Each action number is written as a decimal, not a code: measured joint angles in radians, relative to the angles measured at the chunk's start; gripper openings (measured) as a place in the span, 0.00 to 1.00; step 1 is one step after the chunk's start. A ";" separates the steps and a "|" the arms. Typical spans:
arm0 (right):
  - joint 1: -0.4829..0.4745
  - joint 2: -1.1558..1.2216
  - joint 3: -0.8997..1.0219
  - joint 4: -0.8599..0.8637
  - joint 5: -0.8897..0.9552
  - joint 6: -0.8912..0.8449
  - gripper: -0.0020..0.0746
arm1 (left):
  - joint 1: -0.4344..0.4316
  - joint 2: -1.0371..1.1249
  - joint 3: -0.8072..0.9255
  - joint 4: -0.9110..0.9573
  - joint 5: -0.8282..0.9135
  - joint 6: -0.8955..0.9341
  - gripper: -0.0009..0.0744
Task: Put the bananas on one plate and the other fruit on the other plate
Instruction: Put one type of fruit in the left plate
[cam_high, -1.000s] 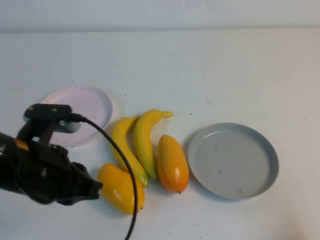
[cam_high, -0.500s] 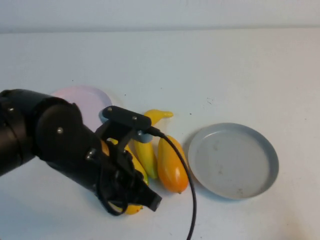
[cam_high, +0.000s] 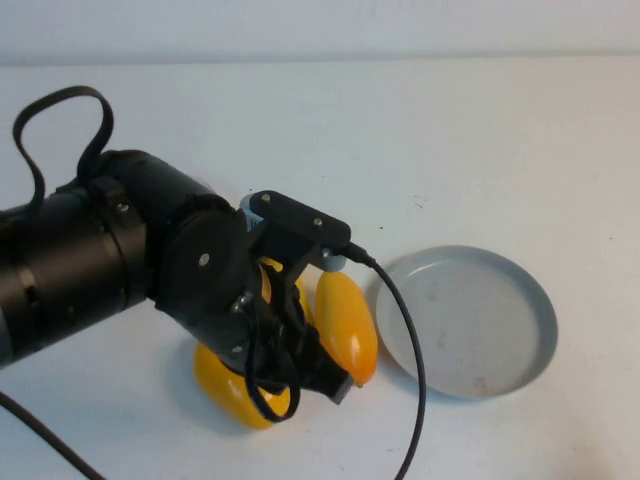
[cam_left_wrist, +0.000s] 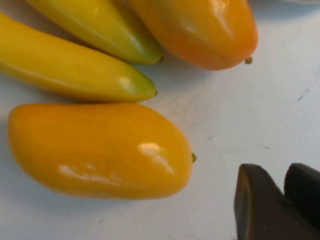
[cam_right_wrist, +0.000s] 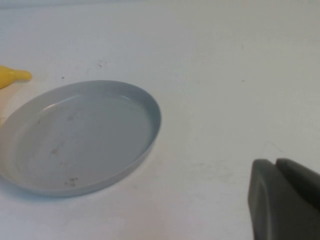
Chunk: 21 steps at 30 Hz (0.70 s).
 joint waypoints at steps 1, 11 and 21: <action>0.000 0.000 0.000 0.000 0.000 0.000 0.00 | 0.011 0.003 -0.001 0.002 0.005 0.005 0.15; 0.000 0.000 0.000 0.000 0.000 0.000 0.00 | 0.139 0.065 -0.001 -0.060 0.090 -0.199 0.88; 0.000 0.000 0.000 0.000 0.000 0.000 0.00 | 0.172 0.117 -0.001 -0.059 0.038 -0.453 0.90</action>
